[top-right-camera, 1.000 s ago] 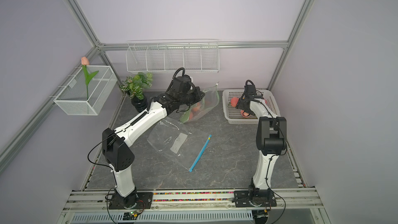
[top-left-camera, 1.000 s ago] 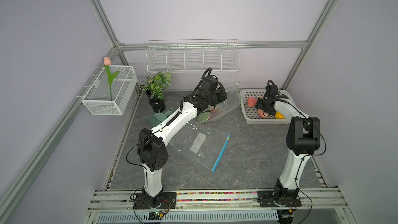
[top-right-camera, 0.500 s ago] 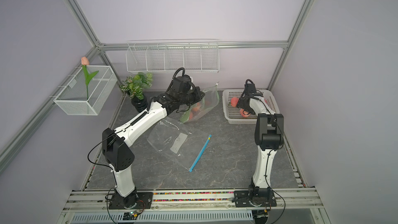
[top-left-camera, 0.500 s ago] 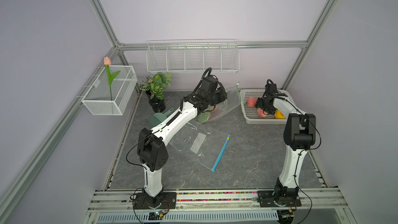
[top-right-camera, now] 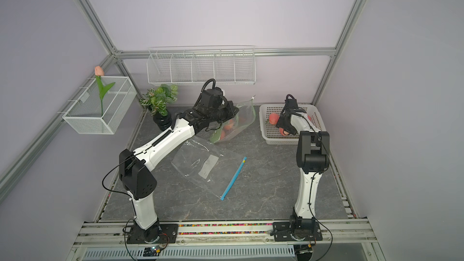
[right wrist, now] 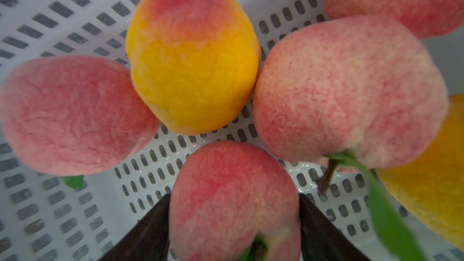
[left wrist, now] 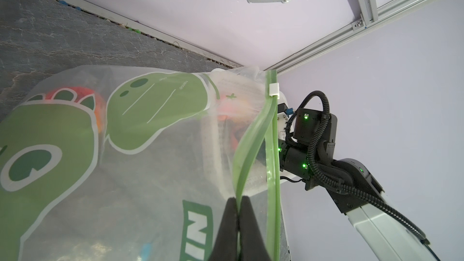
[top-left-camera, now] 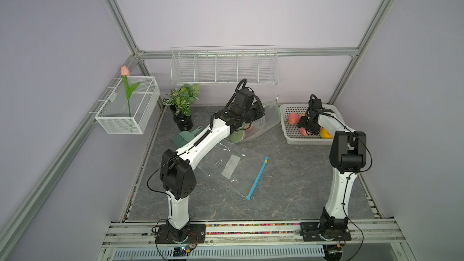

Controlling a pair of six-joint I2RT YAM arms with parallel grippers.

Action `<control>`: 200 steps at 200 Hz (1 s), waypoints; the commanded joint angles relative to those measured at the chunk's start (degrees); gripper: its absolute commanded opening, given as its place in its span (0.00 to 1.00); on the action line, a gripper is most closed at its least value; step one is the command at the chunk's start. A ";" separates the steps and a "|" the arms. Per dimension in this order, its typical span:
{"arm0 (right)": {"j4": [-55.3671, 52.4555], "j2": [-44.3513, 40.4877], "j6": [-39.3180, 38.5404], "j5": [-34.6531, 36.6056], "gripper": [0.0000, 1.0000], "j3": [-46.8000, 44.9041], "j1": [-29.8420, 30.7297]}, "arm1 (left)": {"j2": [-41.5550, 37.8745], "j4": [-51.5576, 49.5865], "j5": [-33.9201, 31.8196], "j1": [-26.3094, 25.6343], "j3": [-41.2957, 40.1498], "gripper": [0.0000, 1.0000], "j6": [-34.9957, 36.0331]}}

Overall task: Place the peach in a zip-top bag and seal the zipper
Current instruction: Pick up the peach from the basket.

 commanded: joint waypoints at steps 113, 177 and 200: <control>10.61 -18.32 0.24 -5.42 0.69 -13.68 -0.72 | -0.70 0.14 0.01 -0.25 -0.31 0.00 -0.26; 14.36 -31.81 -2.24 -11.62 0.70 -17.58 0.63 | -0.83 0.28 -0.08 -0.25 -0.33 0.00 -0.24; 15.13 -35.47 -1.94 -14.23 0.70 -17.43 1.24 | -1.06 0.43 -0.08 -0.25 -0.57 0.00 -0.29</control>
